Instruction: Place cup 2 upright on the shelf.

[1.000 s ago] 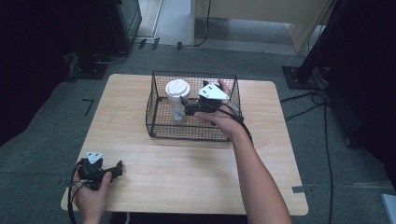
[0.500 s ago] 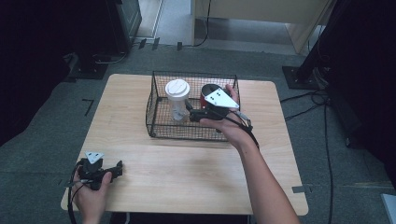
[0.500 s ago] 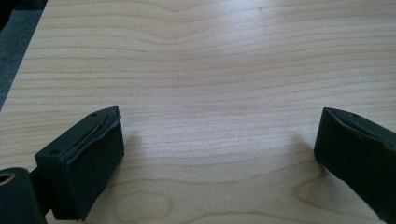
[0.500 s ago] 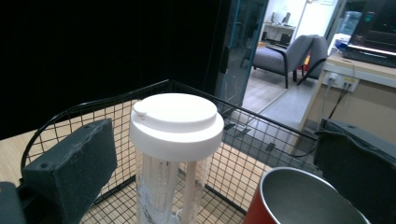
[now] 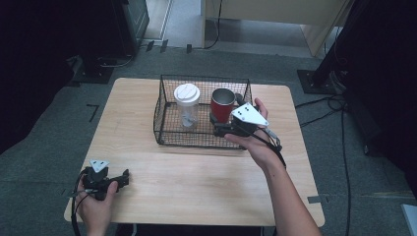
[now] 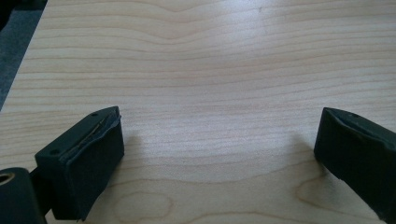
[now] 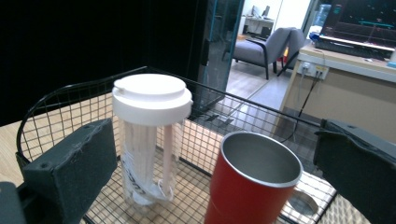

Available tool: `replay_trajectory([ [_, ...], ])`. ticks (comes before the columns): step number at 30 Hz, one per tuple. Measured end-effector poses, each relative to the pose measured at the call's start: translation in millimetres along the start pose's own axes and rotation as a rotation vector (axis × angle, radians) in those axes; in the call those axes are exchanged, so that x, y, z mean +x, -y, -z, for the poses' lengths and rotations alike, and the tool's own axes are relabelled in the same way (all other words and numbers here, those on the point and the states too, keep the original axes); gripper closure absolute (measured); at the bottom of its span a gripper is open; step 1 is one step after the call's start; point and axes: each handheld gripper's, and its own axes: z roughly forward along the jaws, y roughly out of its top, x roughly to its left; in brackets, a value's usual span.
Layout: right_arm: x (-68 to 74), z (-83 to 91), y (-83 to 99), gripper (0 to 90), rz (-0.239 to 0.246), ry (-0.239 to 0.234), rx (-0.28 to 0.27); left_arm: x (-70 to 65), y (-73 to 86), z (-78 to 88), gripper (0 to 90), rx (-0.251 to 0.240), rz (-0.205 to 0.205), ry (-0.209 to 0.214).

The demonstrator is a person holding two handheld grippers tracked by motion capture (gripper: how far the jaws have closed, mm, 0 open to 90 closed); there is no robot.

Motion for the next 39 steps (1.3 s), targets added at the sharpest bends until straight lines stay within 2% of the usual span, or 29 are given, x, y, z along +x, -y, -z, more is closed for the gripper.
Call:
replay_trajectory([
  [14,-11.2,34.8,16.5,0.0,-0.047,0.064,0.016,-0.3,0.0,-0.3,2.0,-0.003,0.002,0.0],
  [25,-24.6,58.4,32.9,0.0,-0.06,0.128,0.031,-0.4,0.0,-0.2,2.0,-0.003,0.003,0.001],
  [31,-32.6,74.1,51.2,0.0,-0.078,0.169,0.051,-0.3,0.1,-0.2,2.0,-0.003,0.001,0.002],
  [34,-36.1,83.3,60.9,0.0,-0.072,0.184,0.065,-0.3,0.1,-0.2,2.0,-0.003,0.001,0.002],
  [39,-44.8,100.1,76.7,0.0,-0.095,0.211,0.074,-0.3,0.1,-0.2,2.0,-0.003,0.001,0.002],
])
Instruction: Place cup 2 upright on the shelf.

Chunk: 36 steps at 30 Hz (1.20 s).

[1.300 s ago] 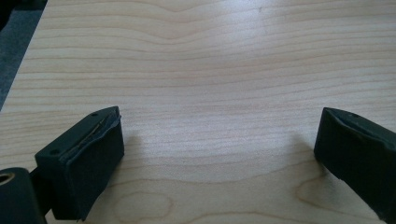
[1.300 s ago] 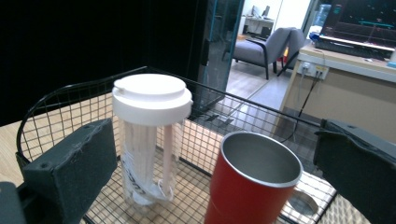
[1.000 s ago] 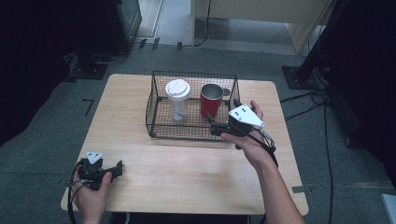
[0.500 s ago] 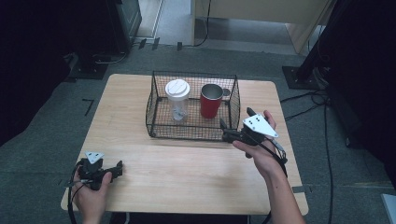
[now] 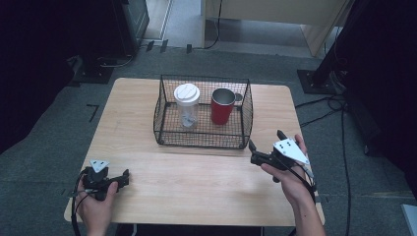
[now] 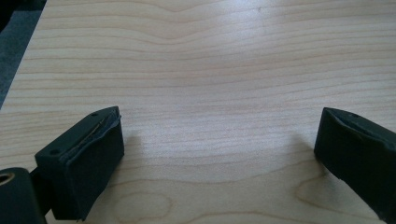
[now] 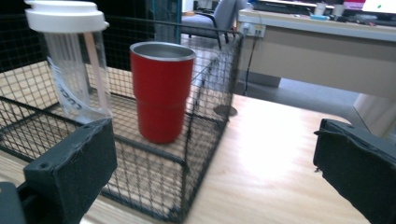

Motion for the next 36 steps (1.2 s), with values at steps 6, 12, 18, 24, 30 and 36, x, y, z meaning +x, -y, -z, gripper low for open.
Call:
replay_trajectory([
  [6,-21.4,11.8,19.8,0.0,-0.026,0.046,0.019,0.1,0.0,0.1,2.0,0.001,-0.002,0.0],
  [12,-40.1,24.2,39.6,0.0,-0.046,0.093,0.048,0.1,0.0,0.1,1.9,0.002,-0.002,0.0],
  [18,-55.9,40.3,62.9,0.0,-0.079,0.14,0.083,0.1,0.0,0.1,2.0,0.002,-0.002,0.0],
  [24,-68.3,53.8,83.3,0.0,-0.112,0.191,0.14,0.1,0.0,0.1,2.0,0.002,-0.002,0.0],
  [30,-78.8,60.6,93.1,0.1,-0.124,0.209,0.231,0.1,0.0,0.1,2.0,0.002,-0.002,0.0],
  [36,-84.3,59.7,103.4,1.0,-0.122,0.233,0.32,0.1,0.0,0.1,2.0,0.002,-0.002,0.0],
])
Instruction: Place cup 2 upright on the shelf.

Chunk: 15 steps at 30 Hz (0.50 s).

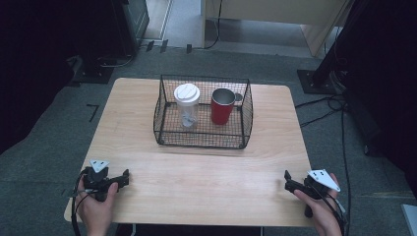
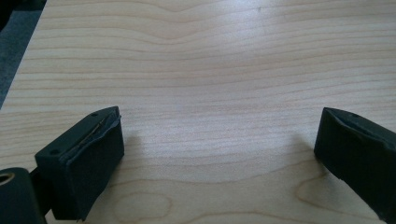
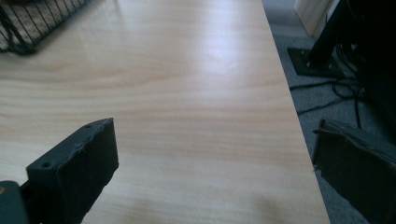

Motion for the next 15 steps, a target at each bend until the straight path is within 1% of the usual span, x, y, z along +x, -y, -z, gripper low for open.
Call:
replay_trajectory([
  [2,-2.6,0.4,0.3,1.1,-0.016,0.008,0.008,0.0,0.0,0.0,1.9,0.0,0.0,0.0],
  [4,-5.0,0.9,1.0,2.7,-0.015,0.014,0.021,0.1,0.0,0.1,2.0,0.001,-0.001,0.0],
  [5,-5.9,1.0,1.8,4.6,-0.008,0.019,0.048,0.1,0.0,0.1,2.0,0.001,-0.001,0.0],
  [8,-5.9,-0.1,3.5,4.9,0.012,0.02,0.127,0.0,0.0,0.1,2.0,0.001,-0.002,0.001],
  [10,-4.4,-2.3,4.7,3.8,0.004,0.016,0.198,0.0,0.0,0.1,2.0,0.001,-0.002,0.001],
  [11,-3.8,-3.1,4.6,3.7,-0.001,0.001,0.203,0.0,0.0,0.0,1.9,0.001,-0.002,0.001],
  [14,-1.0,-3.7,4.0,3.9,0.009,-0.012,0.204,0.0,0.0,0.0,2.0,0.0,-0.002,0.001],
  [15,-0.5,-4.5,3.7,3.9,0.013,-0.027,0.206,0.0,0.0,0.0,2.0,0.0,-0.002,0.001],
])
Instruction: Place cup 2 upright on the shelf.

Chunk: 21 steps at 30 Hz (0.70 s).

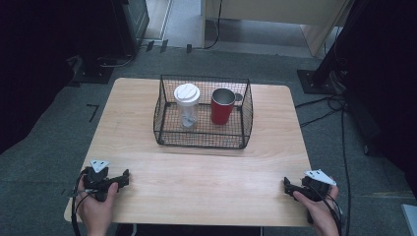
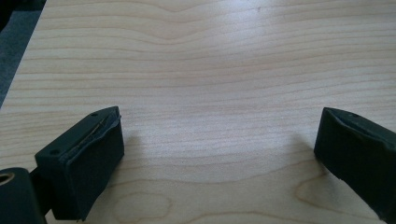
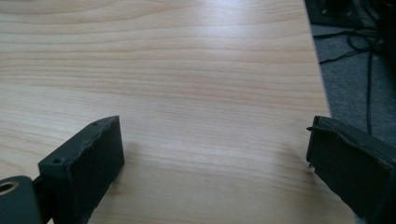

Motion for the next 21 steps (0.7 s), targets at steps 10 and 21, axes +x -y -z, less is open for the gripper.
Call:
replay_trajectory([
  [10,2.5,-2.3,-1.6,2.6,-0.014,-0.028,0.016,0.0,0.0,0.0,1.9,0.0,0.0,0.0],
  [21,2.5,-2.6,-1.8,2.5,-0.012,-0.029,0.015,0.1,-0.1,0.0,2.0,0.001,0.0,0.001],
])
